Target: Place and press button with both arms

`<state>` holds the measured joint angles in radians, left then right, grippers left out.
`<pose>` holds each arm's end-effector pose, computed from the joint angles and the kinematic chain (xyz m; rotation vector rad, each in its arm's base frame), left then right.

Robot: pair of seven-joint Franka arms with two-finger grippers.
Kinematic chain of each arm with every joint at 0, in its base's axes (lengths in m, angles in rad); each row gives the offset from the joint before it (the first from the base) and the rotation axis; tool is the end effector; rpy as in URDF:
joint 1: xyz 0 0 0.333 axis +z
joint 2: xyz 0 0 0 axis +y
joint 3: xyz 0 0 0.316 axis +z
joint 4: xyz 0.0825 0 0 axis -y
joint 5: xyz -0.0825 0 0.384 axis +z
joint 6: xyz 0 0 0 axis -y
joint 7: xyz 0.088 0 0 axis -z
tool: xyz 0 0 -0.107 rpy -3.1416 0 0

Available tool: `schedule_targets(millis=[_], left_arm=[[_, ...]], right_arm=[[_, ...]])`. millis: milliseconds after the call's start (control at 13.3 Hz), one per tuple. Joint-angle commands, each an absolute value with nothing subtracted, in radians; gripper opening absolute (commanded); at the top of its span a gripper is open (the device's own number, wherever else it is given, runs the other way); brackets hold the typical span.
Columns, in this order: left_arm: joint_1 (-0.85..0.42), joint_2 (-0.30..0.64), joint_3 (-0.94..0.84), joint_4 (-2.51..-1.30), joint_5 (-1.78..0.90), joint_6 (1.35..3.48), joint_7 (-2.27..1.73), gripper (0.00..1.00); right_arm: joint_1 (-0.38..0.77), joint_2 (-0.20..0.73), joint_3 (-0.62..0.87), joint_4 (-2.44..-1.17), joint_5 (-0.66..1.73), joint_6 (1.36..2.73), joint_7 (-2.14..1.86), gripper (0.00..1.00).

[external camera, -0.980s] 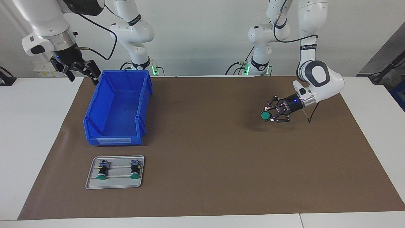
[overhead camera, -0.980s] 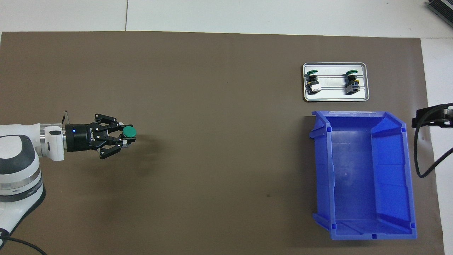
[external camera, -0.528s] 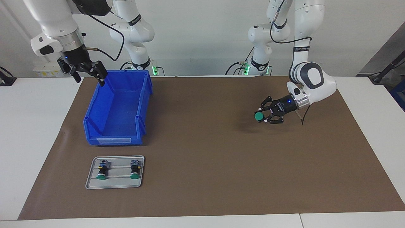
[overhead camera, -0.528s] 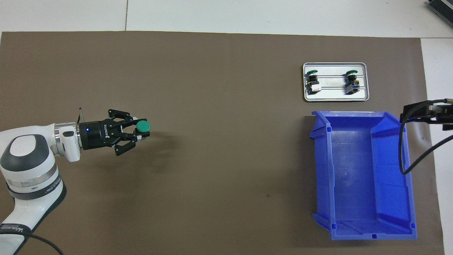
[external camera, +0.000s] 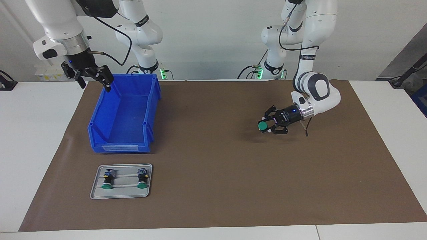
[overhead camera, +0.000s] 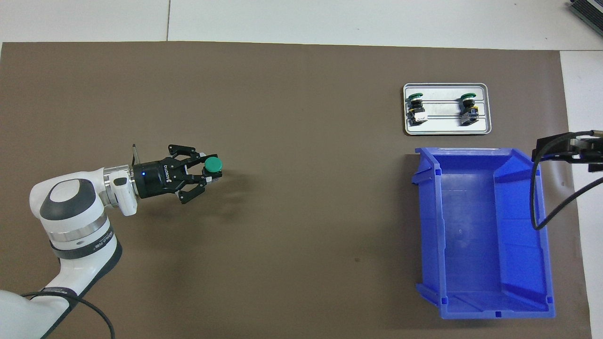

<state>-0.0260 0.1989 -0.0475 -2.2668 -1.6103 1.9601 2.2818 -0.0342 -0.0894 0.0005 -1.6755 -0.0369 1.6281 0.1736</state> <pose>0.5201 -0.1040 0.2857 1.6417 -1.1340 1.1036 0.5312 -0.0217 0.6286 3.0905 -0.3194 0.0691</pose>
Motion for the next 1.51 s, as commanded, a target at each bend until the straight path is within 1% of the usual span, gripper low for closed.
schedule_targets(millis=[0,151,226,302,452,829,1433], left_arm=[[-0.067,0.219,-0.038,-2.263,-1.686,1.948,2.351,0.0],[-0.081,0.236,-0.038,-2.263,-1.712,1.948,2.384,0.0],[-0.08,0.239,-0.04,-2.263,-1.715,1.948,2.387,0.0],[-0.086,0.259,-0.04,-2.263,-1.741,1.945,2.41,0.0],[-0.097,0.334,-0.038,-2.243,-1.792,1.876,2.497,0.0],[-0.103,0.353,-0.04,-2.246,-1.815,1.878,2.549,0.0],[-0.132,0.391,-0.04,-2.243,-1.864,1.864,2.649,0.0]], right_arm=[[-0.044,-0.101,0.005,-1.697,-0.035,1.649,0.172,1.0],[-0.035,-0.103,-0.001,-1.697,-0.037,1.643,0.172,1.0],[0.0,-0.101,-0.021,-1.698,-0.044,1.646,0.172,1.0],[0.044,-0.098,-0.07,-1.698,-0.051,1.652,0.172,1.0],[0.074,-0.097,-0.09,-1.698,-0.058,1.652,0.167,1.0],[0.064,-0.097,-0.089,-1.689,-0.052,1.615,0.132,1.0],[0.066,-0.098,-0.089,-1.693,-0.038,1.617,0.133,1.0]])
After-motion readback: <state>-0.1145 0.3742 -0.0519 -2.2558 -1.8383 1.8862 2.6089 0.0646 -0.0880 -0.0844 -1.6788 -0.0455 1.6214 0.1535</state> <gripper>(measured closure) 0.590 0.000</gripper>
